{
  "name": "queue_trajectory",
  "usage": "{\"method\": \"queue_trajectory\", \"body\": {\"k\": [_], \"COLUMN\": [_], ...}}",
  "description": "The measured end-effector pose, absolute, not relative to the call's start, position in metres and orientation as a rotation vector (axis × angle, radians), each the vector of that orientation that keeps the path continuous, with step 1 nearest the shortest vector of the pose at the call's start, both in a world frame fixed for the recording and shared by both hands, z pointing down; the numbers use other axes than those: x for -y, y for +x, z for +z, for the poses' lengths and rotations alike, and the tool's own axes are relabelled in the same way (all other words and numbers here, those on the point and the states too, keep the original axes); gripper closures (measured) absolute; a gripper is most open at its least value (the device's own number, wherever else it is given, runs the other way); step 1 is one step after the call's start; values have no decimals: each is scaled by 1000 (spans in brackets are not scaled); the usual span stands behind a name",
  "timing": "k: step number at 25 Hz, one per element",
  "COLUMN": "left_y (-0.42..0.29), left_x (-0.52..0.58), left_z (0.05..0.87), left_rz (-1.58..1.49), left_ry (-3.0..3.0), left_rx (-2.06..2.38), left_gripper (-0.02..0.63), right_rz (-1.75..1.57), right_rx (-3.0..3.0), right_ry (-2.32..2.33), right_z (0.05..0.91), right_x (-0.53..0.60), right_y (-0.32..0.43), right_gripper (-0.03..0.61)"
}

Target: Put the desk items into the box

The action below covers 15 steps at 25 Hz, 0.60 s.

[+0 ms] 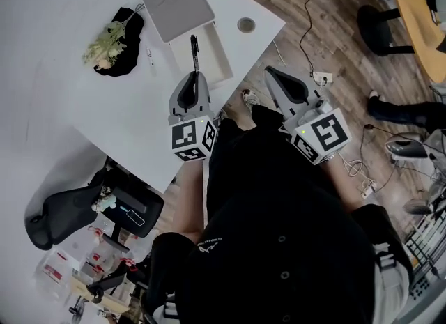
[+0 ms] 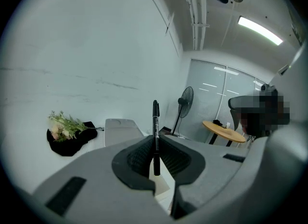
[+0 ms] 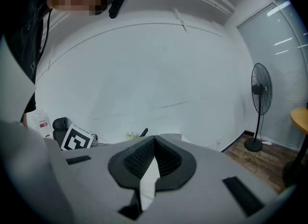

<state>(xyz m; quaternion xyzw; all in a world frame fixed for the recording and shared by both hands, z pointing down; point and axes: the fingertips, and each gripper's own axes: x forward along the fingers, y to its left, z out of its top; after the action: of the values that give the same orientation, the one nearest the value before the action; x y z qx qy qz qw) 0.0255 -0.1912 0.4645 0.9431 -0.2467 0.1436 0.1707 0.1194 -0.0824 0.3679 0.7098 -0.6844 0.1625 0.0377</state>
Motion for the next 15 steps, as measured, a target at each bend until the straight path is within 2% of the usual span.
{"method": "queue_trajectory", "body": {"k": [15], "left_y": [51], "left_x": [212], "left_z": [569], "left_rz": [754], "left_ry": [2524], "left_rx": [662], "left_gripper": [569], "right_rz": [630], "right_rx": [1973], "right_ry": [2227], "right_z": [394], "right_x": [89], "right_y": [137], "right_gripper": [580]}}
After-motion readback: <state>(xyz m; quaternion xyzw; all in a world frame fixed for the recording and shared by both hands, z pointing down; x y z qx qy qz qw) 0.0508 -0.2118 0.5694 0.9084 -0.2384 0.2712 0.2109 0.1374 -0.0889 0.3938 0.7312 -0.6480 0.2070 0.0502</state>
